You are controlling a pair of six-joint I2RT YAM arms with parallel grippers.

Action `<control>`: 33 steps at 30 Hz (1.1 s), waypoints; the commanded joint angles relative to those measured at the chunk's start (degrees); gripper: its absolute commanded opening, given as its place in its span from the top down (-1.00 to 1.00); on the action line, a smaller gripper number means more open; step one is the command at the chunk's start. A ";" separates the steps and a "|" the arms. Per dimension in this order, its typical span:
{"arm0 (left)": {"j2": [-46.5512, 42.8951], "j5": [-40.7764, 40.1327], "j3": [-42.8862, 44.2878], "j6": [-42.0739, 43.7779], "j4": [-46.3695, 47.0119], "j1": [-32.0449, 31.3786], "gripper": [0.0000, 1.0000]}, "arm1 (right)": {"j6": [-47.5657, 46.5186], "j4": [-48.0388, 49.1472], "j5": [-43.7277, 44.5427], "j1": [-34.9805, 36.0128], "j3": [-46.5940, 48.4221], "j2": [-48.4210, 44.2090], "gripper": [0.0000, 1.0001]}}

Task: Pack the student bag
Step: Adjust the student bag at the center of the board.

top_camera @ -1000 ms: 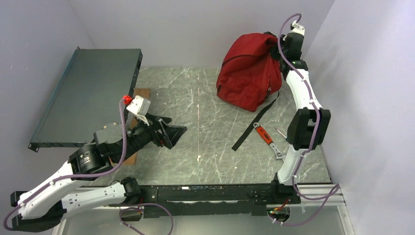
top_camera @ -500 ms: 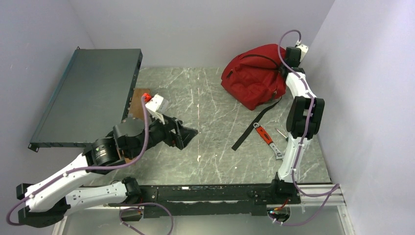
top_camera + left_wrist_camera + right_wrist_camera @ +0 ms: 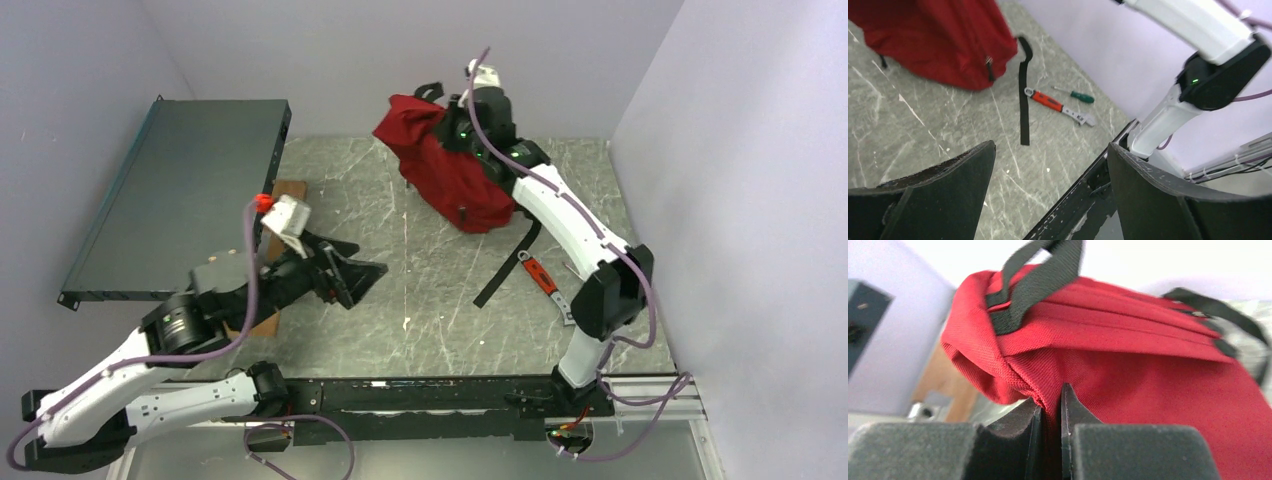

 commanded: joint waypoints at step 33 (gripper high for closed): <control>2.93 2.20 2.50 -0.05 2.96 0.32 -0.75 | 14.20 36.13 -17.97 -49.66 -52.24 -18.84 1.00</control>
